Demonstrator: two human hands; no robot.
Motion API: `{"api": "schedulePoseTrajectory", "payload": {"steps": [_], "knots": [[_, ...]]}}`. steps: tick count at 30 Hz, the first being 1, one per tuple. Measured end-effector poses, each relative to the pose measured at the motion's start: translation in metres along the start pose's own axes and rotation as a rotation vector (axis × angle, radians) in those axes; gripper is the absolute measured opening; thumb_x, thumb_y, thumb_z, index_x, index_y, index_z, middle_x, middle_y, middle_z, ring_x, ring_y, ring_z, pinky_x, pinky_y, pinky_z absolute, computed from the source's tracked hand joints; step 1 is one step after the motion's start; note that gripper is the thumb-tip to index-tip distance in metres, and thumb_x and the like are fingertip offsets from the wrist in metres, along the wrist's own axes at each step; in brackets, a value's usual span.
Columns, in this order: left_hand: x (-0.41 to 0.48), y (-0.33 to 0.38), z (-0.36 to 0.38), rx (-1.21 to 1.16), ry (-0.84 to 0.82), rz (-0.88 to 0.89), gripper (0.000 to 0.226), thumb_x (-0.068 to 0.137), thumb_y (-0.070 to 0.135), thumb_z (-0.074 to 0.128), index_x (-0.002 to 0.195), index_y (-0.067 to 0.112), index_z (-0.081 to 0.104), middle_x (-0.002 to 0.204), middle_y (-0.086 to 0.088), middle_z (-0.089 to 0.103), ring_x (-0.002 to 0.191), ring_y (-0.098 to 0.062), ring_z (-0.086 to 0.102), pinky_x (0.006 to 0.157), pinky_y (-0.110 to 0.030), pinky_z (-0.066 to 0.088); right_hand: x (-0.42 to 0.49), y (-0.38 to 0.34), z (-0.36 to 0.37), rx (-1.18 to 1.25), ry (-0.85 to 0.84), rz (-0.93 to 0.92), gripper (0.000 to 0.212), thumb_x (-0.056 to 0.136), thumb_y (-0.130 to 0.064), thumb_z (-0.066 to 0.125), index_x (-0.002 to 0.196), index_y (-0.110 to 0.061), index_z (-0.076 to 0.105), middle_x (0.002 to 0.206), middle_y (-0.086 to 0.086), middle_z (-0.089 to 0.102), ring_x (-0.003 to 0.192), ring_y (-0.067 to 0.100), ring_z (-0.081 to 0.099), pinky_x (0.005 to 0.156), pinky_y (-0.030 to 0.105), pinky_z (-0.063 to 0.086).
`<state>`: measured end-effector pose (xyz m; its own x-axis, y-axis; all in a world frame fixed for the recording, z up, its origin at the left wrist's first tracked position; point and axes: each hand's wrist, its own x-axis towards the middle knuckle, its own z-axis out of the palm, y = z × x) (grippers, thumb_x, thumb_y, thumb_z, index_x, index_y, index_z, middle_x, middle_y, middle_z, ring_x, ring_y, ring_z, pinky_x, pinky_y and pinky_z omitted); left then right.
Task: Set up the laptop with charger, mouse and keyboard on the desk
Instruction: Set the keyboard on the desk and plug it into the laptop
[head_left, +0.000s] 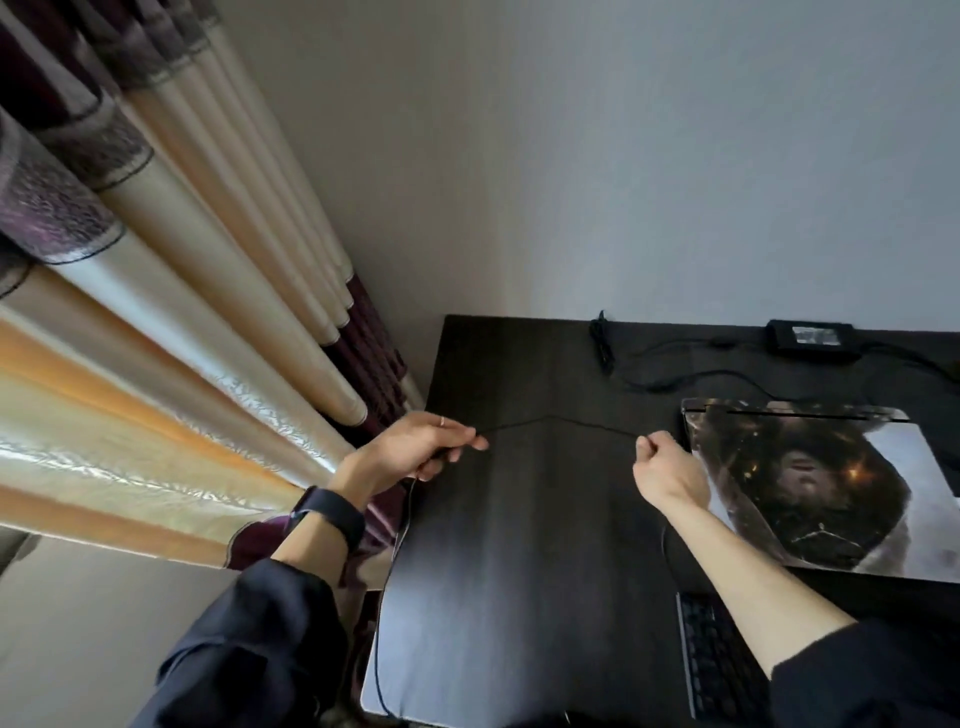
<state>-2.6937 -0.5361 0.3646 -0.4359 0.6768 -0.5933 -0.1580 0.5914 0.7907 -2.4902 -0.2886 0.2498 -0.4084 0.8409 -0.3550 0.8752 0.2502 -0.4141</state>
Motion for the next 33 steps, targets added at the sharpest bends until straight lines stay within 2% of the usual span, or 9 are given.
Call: {"api": "schedulePoseTrajectory", "payload": {"steps": [5, 9, 13, 20, 22, 25, 27, 31, 33], "knots": [[0.011, 0.039, 0.022, 0.194, 0.04, 0.009, 0.027, 0.098, 0.022, 0.057, 0.105, 0.001, 0.073, 0.061, 0.002, 0.047, 0.037, -0.01, 0.031, 0.037, -0.02, 0.021, -0.042, -0.049, -0.004, 0.16, -0.152, -0.496, 0.062, 0.101, -0.04, 0.049, 0.154, -0.046, 0.017, 0.079, -0.007, 0.073, 0.073, 0.013, 0.069, 0.075, 0.035, 0.055], [0.028, 0.058, 0.045, 0.381, -0.006, 0.033, 0.026, 0.095, 0.024, 0.061, 0.096, 0.003, 0.075, 0.064, -0.002, 0.053, 0.036, -0.012, 0.035, 0.038, -0.021, 0.028, -0.064, -0.08, -0.018, -0.029, 0.041, -0.814, 0.027, 0.105, -0.042, 0.036, 0.128, -0.037, 0.049, 0.1, -0.008, 0.072, 0.087, 0.023, 0.069, 0.068, 0.04, 0.055], [0.029, 0.067, 0.041, 0.277, 0.002, 0.096, 0.029, 0.096, 0.026, 0.06, 0.1, 0.001, 0.074, 0.06, 0.001, 0.05, 0.039, -0.01, 0.038, 0.039, -0.02, 0.031, -0.048, -0.072, -0.035, -0.098, 0.161, -0.695, 0.03, 0.107, -0.043, 0.026, 0.113, -0.028, 0.051, 0.103, -0.006, 0.067, 0.082, 0.028, 0.066, 0.063, 0.038, 0.051], [0.016, 0.109, 0.008, 0.055, 0.068, 0.202, 0.025, 0.099, 0.018, 0.056, 0.109, 0.0, 0.071, 0.062, 0.004, 0.054, 0.042, -0.01, 0.043, 0.04, -0.021, 0.031, -0.006, -0.08, -0.06, 0.036, 0.023, -0.189, 0.033, 0.106, -0.04, 0.024, 0.106, -0.021, 0.051, 0.094, 0.004, 0.065, 0.082, 0.028, 0.057, 0.07, 0.038, 0.049], [0.013, 0.123, 0.002, 0.086, 0.086, 0.253, 0.029, 0.099, 0.019, 0.056, 0.108, -0.005, 0.07, 0.059, 0.008, 0.056, 0.041, -0.011, 0.042, 0.04, -0.022, 0.03, -0.003, -0.084, -0.06, 0.026, -0.026, -0.15, 0.03, 0.105, -0.04, 0.033, 0.118, -0.024, 0.054, 0.103, 0.007, 0.069, 0.088, 0.03, 0.06, 0.076, 0.038, 0.051], [0.012, 0.137, -0.004, 0.161, 0.13, 0.267, 0.028, 0.097, 0.023, 0.058, 0.104, 0.0, 0.073, 0.059, 0.006, 0.055, 0.042, -0.013, 0.042, 0.042, -0.025, 0.03, -0.01, -0.105, -0.058, 0.179, -0.028, -0.338, 0.056, 0.101, -0.039, 0.046, 0.153, -0.034, 0.026, 0.095, -0.003, 0.073, 0.086, 0.021, 0.069, 0.079, 0.038, 0.056], [0.014, 0.141, -0.002, 0.238, 0.123, 0.255, 0.025, 0.096, 0.025, 0.06, 0.1, 0.005, 0.075, 0.06, 0.005, 0.057, 0.044, -0.015, 0.043, 0.045, -0.028, 0.031, -0.026, -0.125, -0.062, 0.259, 0.058, -0.551, 0.066, 0.102, -0.038, 0.048, 0.157, -0.036, 0.012, 0.08, -0.009, 0.069, 0.072, 0.013, 0.066, 0.071, 0.038, 0.055], [0.018, 0.139, 0.008, 0.38, 0.112, 0.255, 0.026, 0.095, 0.031, 0.06, 0.09, 0.01, 0.074, 0.064, 0.002, 0.06, 0.043, -0.012, 0.046, 0.047, -0.025, 0.039, -0.041, -0.152, -0.075, 0.053, 0.39, -0.821, 0.033, 0.105, -0.041, 0.032, 0.129, -0.028, 0.051, 0.09, -0.006, 0.07, 0.076, 0.024, 0.068, 0.059, 0.039, 0.052], [0.019, 0.133, 0.009, 0.395, 0.129, 0.283, 0.029, 0.095, 0.036, 0.06, 0.089, 0.011, 0.074, 0.061, 0.004, 0.057, 0.044, -0.011, 0.046, 0.052, -0.025, 0.042, -0.033, -0.15, -0.078, -0.033, 0.473, -0.796, 0.038, 0.106, -0.041, 0.027, 0.11, -0.02, 0.058, 0.089, 0.0, 0.07, 0.077, 0.032, 0.068, 0.057, 0.038, 0.049]]}}
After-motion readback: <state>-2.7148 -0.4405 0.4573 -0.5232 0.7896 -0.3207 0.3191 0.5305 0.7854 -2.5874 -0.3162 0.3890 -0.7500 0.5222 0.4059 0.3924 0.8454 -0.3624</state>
